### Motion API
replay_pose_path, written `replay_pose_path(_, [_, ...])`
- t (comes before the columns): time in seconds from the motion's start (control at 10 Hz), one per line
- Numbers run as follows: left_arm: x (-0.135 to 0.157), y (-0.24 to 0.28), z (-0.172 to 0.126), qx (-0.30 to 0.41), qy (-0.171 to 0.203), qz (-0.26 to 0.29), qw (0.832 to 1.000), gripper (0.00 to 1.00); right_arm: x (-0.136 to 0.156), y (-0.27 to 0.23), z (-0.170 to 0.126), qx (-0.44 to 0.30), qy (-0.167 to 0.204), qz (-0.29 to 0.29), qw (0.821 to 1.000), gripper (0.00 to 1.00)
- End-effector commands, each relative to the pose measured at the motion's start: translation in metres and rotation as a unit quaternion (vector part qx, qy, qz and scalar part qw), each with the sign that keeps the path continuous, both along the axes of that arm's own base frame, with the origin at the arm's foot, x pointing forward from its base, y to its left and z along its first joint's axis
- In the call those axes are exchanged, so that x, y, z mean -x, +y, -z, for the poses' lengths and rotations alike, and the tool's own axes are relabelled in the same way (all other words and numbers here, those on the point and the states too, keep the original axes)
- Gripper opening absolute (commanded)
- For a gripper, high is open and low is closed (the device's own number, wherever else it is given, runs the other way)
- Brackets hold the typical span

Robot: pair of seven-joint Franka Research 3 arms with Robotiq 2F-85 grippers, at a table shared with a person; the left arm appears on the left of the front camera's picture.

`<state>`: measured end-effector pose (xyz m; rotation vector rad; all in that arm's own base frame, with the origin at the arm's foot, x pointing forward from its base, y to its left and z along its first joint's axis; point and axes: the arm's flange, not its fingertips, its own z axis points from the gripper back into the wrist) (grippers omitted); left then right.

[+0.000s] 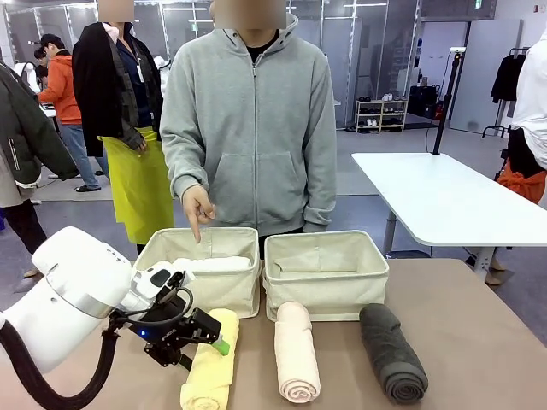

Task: Divide the towels into two baskets.
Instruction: Pick up one hotel-folded towel from the bottom of the table and place it in the Fabric basket indicated by the person.

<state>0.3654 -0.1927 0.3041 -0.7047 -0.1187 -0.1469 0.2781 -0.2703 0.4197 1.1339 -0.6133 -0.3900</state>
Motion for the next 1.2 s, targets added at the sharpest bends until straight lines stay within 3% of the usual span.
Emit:
replay_pose_path(0.0, [-0.002, -0.009, 0.015, 0.003, -0.020, -0.002, 1.000, 1.00, 0.001, -0.001, -0.003, -0.004, -0.006, 0.001, 1.000, 1.00])
replay_pose_path(0.7, [-0.001, -0.011, 0.007, 0.002, -0.036, 0.005, 0.999, 0.29, 0.001, -0.001, -0.003, -0.004, -0.006, 0.001, 1.000, 1.00])
replay_pose_path(0.8, [-0.001, -0.010, -0.004, 0.010, -0.039, 0.007, 0.999, 0.24, 0.001, -0.001, -0.003, -0.004, -0.006, 0.001, 1.000, 1.00])
replay_pose_path(0.9, [0.000, -0.009, -0.021, 0.021, -0.040, 0.054, 0.998, 0.24, 0.001, -0.001, -0.003, -0.004, -0.006, 0.001, 1.000, 1.00])
replay_pose_path(1.1, [-0.008, 0.012, -0.086, 0.017, -0.103, 0.097, 0.990, 0.24, 0.001, -0.001, -0.003, -0.004, -0.006, 0.001, 1.000, 1.00])
